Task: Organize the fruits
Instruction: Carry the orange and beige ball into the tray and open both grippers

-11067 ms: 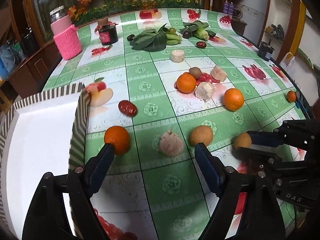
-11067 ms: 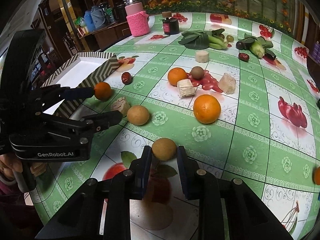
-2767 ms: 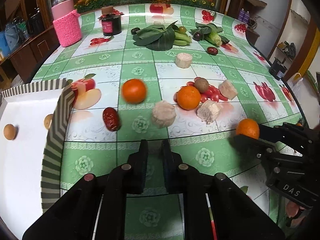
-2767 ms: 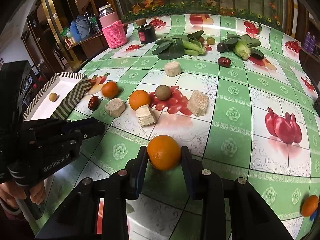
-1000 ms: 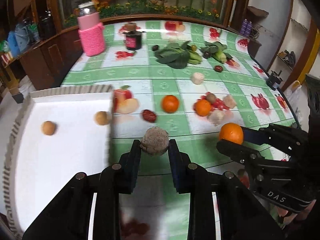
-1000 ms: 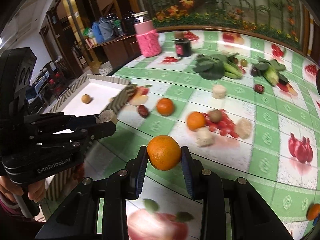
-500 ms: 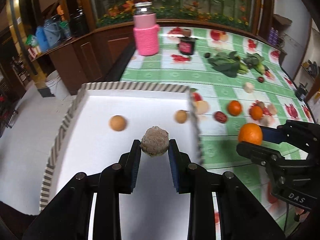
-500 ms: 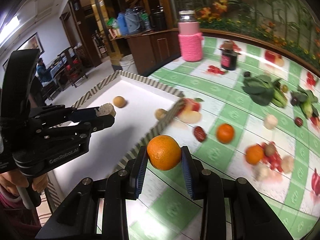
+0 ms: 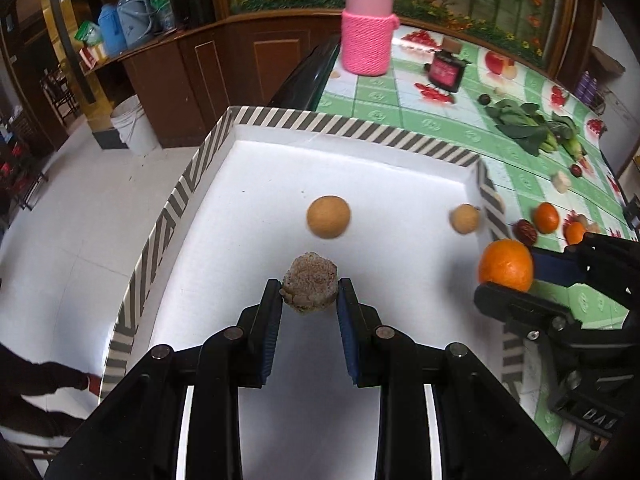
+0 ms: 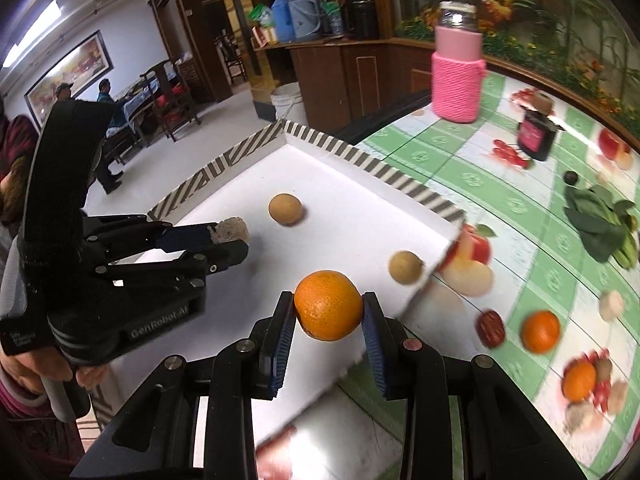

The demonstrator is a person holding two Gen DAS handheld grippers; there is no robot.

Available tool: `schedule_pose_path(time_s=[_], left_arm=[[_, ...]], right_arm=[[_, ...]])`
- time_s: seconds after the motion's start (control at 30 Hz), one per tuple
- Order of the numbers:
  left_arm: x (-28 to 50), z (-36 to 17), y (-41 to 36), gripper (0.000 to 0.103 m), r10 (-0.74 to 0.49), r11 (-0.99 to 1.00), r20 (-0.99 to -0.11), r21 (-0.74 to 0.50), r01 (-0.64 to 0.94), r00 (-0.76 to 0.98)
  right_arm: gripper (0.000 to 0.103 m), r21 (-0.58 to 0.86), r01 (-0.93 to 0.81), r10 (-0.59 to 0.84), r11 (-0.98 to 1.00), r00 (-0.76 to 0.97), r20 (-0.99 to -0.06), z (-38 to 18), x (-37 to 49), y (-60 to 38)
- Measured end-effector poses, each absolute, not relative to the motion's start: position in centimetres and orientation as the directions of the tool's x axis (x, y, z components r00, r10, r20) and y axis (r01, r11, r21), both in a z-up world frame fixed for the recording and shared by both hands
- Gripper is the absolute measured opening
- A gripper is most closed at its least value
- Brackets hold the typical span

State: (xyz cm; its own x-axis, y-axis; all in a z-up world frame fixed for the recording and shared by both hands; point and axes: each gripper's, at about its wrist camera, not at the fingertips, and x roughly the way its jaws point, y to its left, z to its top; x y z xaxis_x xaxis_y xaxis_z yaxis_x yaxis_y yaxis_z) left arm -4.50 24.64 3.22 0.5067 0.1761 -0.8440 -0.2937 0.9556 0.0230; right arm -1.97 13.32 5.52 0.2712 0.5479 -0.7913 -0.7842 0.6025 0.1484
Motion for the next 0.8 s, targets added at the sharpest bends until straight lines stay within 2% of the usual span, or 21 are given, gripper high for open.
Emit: schedule_pose_path(time_s=[0.27, 0.7, 0.8], left_arm=[[-3.5, 2.3, 25.3, 0.025, 0.196, 0.943, -0.855, 0.029, -0.333, 0.480], [-3.4, 2.2, 25.8, 0.026, 0.220, 0.932, -0.849, 0.036, -0.362, 0.481], [-3.6, 2.2, 26.0, 0.026, 0.223, 0.929, -0.848, 0.035, -0.369, 0.480]], right_arm=[[0.034, 0.151, -0.784, 0.518, 0.603, 0.241, -0.821, 3.1, -0.4, 15.6], [0.037, 0.116, -0.793, 0.511, 0.598, 0.266, -0.817, 2.8, -0.9, 16.5], [0.045, 0.106, -0.787, 0.507, 0.608, 0.282, -0.814, 3.1, -1.1, 16.2]])
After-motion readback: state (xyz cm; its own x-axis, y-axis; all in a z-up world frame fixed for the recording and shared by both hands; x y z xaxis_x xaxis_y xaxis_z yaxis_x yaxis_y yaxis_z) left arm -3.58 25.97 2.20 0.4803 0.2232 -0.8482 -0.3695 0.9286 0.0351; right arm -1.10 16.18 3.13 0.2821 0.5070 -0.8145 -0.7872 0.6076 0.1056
